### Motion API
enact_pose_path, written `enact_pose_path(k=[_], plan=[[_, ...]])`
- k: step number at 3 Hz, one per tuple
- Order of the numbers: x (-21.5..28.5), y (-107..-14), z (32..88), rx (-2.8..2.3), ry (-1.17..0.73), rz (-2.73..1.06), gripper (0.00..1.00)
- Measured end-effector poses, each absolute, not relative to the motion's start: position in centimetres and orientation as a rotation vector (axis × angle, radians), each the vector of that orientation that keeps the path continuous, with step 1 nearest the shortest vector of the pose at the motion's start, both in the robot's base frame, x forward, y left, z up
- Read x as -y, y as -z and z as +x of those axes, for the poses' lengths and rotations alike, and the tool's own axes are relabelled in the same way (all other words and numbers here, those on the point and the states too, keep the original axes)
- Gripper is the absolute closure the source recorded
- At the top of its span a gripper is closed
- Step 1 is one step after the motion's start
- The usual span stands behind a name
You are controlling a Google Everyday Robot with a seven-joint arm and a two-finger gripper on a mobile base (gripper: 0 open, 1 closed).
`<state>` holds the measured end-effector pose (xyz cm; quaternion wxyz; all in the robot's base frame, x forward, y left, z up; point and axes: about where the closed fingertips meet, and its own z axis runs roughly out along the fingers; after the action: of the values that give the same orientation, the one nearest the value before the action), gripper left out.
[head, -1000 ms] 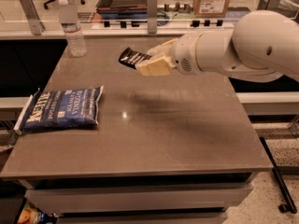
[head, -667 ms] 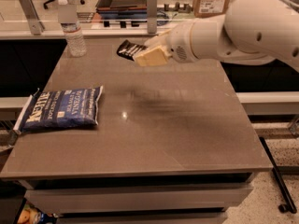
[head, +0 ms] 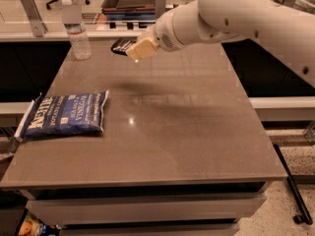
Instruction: Move rxbar chocolate near water bottle
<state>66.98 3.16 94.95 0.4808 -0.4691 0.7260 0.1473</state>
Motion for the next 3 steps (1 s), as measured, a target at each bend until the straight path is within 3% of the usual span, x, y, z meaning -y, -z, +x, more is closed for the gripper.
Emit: enact_pose_path(k=[3], plan=[[-8.3, -89.1, 71.9, -1.8, -0.447, -1.166, 1.0]])
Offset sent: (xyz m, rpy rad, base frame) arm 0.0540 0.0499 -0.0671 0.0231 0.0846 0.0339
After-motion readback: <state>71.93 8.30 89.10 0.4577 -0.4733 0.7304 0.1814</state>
